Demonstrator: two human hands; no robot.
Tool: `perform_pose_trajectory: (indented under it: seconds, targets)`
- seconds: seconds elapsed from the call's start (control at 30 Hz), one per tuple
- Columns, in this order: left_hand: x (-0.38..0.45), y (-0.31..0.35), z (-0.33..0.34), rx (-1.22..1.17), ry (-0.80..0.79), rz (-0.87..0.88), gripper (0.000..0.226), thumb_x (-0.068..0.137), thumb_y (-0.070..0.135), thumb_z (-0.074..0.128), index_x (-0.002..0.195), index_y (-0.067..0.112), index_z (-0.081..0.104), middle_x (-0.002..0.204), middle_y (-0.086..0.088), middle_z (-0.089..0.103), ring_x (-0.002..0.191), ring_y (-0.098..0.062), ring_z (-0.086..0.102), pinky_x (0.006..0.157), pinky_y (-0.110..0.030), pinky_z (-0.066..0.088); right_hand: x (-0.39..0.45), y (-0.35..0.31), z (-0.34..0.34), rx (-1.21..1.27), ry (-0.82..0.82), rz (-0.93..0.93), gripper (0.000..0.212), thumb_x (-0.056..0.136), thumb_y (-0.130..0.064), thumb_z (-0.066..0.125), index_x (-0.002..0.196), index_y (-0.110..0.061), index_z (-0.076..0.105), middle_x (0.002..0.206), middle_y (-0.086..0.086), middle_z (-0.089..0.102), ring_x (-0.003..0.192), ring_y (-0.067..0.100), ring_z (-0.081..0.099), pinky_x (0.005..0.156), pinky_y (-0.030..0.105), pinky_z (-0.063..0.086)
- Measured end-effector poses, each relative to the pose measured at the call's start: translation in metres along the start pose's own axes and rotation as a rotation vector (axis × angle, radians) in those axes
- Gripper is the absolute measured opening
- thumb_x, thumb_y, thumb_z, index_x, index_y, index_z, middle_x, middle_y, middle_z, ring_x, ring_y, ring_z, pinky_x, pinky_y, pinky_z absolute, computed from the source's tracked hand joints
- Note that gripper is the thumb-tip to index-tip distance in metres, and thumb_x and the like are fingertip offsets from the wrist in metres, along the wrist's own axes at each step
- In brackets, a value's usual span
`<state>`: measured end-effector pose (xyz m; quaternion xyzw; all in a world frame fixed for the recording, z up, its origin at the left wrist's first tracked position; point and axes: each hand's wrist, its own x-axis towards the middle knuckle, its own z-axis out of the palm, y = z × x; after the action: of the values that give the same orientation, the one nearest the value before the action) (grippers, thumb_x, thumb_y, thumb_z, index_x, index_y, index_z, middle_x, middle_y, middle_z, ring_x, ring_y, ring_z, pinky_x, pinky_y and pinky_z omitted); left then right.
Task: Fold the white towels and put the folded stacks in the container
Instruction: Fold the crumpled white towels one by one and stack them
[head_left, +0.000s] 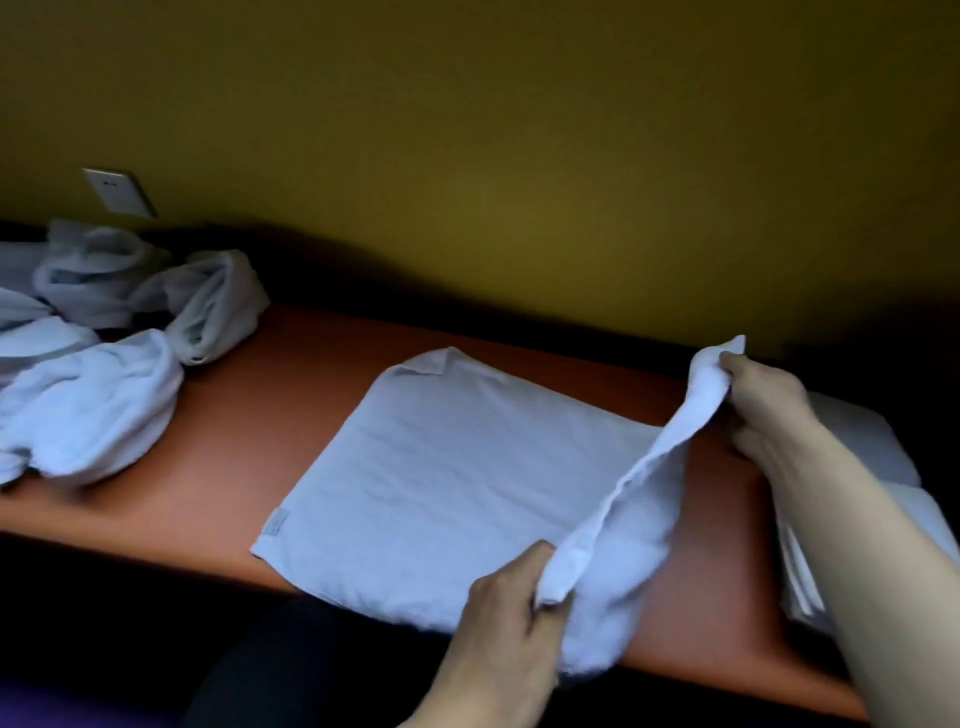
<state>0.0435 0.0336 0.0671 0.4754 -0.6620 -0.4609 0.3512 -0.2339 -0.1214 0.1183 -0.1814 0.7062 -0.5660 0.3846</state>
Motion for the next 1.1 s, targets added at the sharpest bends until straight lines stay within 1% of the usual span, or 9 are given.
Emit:
perform_pose_trajectory:
  seconds: [0.13, 0.23, 0.37, 0.5, 0.63, 0.83, 0.93, 1.03, 1.1]
  targets:
    - [0.000, -0.030, -0.057, -0.097, 0.137, -0.160, 0.014, 0.096, 0.016, 0.058, 0.099, 0.029, 0.062, 0.072, -0.004, 0.068, 0.062, -0.018, 0.064, 0.060, -0.024, 0.050, -0.018, 0.012, 0.082, -0.073, -0.112, -0.027, 0.016, 0.099, -0.020, 0.055, 0.106, -0.008, 0.061, 0.089, 0.003, 0.065, 0.084, 0.019, 0.066, 0.055, 0.026, 0.052]
    - [0.002, -0.044, -0.096, -0.166, 0.253, -0.235, 0.017, 0.102, 0.024, 0.053, 0.088, 0.019, 0.061, 0.060, -0.009, 0.059, 0.051, -0.017, 0.064, 0.054, -0.026, 0.053, -0.024, 0.023, 0.140, -0.065, -0.123, 0.019, 0.032, 0.098, -0.024, 0.057, 0.123, -0.005, 0.062, 0.110, 0.010, 0.068, 0.100, 0.027, 0.067, 0.061, 0.032, 0.055]
    - [0.004, -0.072, -0.140, -0.127, 0.393, -0.292, 0.032, 0.104, 0.030, 0.048, 0.087, 0.010, 0.066, 0.071, -0.011, 0.070, 0.054, -0.013, 0.069, 0.053, -0.027, 0.055, -0.036, 0.035, 0.205, -0.139, -0.172, 0.005, 0.029, 0.098, -0.022, 0.058, 0.124, -0.009, 0.064, 0.099, 0.010, 0.068, 0.090, 0.029, 0.069, 0.064, 0.033, 0.057]
    - [0.005, -0.116, -0.176, 0.027, 0.383, -0.370, 0.036, 0.100, 0.042, 0.046, 0.090, 0.018, 0.071, 0.076, -0.001, 0.074, 0.072, -0.014, 0.071, 0.067, -0.035, 0.056, -0.039, 0.062, 0.256, -0.197, -0.188, 0.002, 0.011, 0.101, -0.020, 0.055, 0.108, -0.017, 0.063, 0.081, 0.007, 0.066, 0.074, 0.022, 0.069, 0.063, 0.033, 0.058]
    - [0.011, -0.147, -0.197, 0.154, 0.331, -0.454, 0.053, 0.087, 0.058, 0.041, 0.080, 0.010, 0.062, 0.063, -0.006, 0.057, 0.057, -0.010, 0.048, 0.062, -0.037, 0.046, -0.037, 0.087, 0.292, -0.237, -0.219, 0.008, 0.015, 0.101, -0.019, 0.055, 0.110, -0.013, 0.065, 0.083, 0.009, 0.068, 0.075, 0.025, 0.069, 0.063, 0.033, 0.056]
    - [0.015, -0.159, -0.205, 0.217, 0.323, -0.569, 0.033, 0.092, 0.028, 0.055, 0.064, 0.013, 0.048, 0.052, 0.007, 0.040, 0.049, -0.010, 0.037, 0.050, -0.025, 0.032, -0.033, 0.101, 0.311, -0.338, -0.233, -0.005, 0.027, 0.099, -0.018, 0.054, 0.123, -0.012, 0.064, 0.105, 0.013, 0.072, 0.091, 0.030, 0.071, 0.075, 0.035, 0.058]
    - [0.020, -0.162, -0.204, 0.348, 0.260, -0.508, 0.009, 0.088, 0.032, 0.059, 0.082, 0.027, 0.054, 0.071, 0.013, 0.054, 0.067, -0.007, 0.051, 0.065, -0.031, 0.048, -0.032, 0.103, 0.312, -0.398, -0.245, -0.041, 0.033, 0.098, -0.016, 0.052, 0.128, -0.011, 0.064, 0.110, 0.013, 0.072, 0.096, 0.029, 0.070, 0.077, 0.033, 0.054]
    - [0.051, -0.161, -0.200, 0.677, 0.244, -0.238, 0.042, 0.083, 0.055, 0.055, 0.120, 0.035, 0.054, 0.109, 0.013, 0.057, 0.096, -0.018, 0.052, 0.087, -0.037, 0.048, -0.033, 0.108, 0.311, -0.369, -0.229, -0.061, 0.032, 0.099, -0.017, 0.052, 0.128, -0.013, 0.065, 0.112, 0.011, 0.072, 0.097, 0.026, 0.069, 0.080, 0.035, 0.057]
    - [0.097, -0.153, -0.193, 0.713, 0.217, -0.015, 0.040, 0.091, 0.050, 0.046, 0.122, 0.028, 0.058, 0.113, 0.009, 0.060, 0.096, -0.021, 0.050, 0.088, -0.038, 0.046, -0.034, 0.110, 0.310, -0.338, -0.225, -0.086, 0.032, 0.100, -0.015, 0.050, 0.128, -0.012, 0.063, 0.106, 0.009, 0.071, 0.087, 0.021, 0.069, 0.066, 0.028, 0.056]
